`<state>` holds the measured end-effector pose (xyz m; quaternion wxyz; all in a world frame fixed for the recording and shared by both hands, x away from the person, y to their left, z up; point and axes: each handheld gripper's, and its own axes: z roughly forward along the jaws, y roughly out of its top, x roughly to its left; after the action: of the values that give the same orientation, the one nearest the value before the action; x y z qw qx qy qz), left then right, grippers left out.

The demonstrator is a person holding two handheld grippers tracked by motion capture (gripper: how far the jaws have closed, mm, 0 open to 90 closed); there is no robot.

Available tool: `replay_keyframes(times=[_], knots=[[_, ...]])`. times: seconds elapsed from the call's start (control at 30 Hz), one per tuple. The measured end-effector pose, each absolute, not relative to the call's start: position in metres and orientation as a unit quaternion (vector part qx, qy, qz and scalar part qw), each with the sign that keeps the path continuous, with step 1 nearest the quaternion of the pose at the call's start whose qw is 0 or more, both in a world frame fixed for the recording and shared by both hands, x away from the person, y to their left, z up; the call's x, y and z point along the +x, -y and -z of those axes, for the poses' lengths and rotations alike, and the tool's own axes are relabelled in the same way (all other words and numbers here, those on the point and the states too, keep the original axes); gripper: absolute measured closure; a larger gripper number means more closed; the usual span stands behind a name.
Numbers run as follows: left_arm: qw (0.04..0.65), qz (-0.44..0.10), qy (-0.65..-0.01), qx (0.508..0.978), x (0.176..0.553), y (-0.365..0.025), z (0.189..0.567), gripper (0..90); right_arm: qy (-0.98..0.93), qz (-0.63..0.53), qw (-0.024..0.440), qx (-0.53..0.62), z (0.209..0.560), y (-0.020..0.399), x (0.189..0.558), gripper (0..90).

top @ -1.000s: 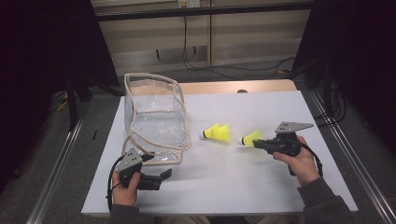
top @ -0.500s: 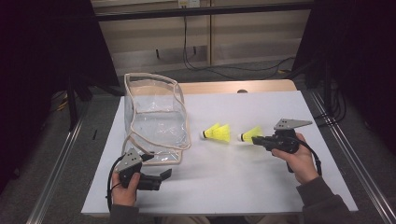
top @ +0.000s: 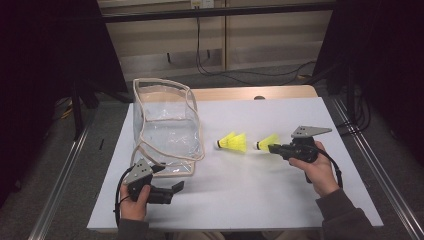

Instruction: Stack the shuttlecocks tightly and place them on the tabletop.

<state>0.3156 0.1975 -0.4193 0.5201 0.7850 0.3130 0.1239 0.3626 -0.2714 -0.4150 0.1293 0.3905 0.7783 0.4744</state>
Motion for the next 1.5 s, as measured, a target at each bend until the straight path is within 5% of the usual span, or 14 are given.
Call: replay_keyframes(times=[1.5], knots=[[0.52, -0.125, -0.313, 0.785, 0.315, -0.196, 0.419, 4.2, -0.769, -0.485, 0.129, 0.396, 0.419, 0.254, 0.373, 89.3]])
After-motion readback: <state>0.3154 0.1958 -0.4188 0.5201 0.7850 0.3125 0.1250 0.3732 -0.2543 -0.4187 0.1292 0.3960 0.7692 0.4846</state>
